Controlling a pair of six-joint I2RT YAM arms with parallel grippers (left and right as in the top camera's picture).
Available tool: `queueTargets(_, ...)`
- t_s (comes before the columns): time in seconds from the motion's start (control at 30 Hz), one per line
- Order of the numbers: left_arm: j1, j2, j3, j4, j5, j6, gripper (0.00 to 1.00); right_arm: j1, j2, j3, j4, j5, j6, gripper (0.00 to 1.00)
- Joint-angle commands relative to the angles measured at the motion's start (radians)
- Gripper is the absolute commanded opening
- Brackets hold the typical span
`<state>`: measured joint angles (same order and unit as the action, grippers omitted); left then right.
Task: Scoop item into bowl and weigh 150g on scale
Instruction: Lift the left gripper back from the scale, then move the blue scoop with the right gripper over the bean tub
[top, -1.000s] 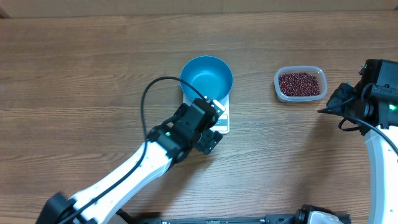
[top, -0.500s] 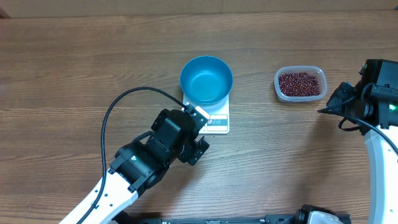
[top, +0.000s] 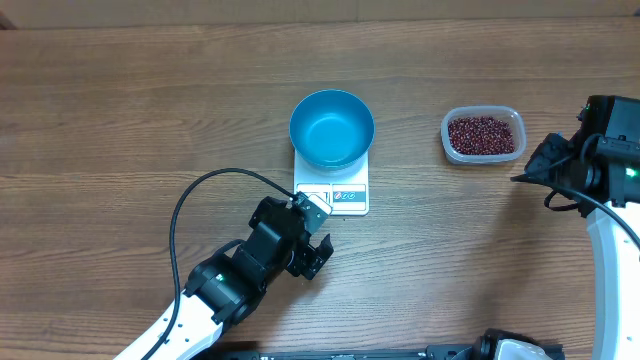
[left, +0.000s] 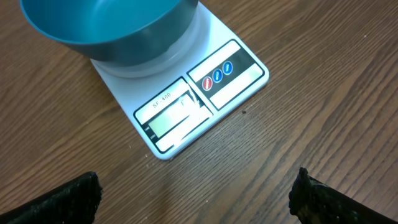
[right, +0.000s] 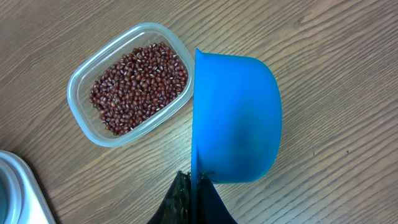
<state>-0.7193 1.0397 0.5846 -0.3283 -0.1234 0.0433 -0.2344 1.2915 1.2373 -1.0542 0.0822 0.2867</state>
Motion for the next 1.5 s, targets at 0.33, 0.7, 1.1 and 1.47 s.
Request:
queueTargets(0.33, 0.015, -0.019, -0.041, 0.087, -0.070, -0.020, 1.00, -0.003, -0.006, 0.027, 0.005, 0.005, -0.007, 0.04)
queueTargets(0.7, 0.014, -0.019, -0.042, 0.169, -0.075, 0.003, 1.00, -0.003, -0.006, 0.027, 0.004, 0.005, -0.007, 0.04)
queueTargets(1.1, 0.014, -0.019, -0.042, 0.142, -0.067, 0.002, 0.99, -0.003, -0.006, 0.027, 0.009, 0.005, -0.007, 0.04)
queueTargets(1.47, 0.014, -0.019, -0.042, 0.142, -0.067, 0.002, 1.00, -0.002, -0.006, 0.027, 0.052, -0.019, -0.016, 0.04)
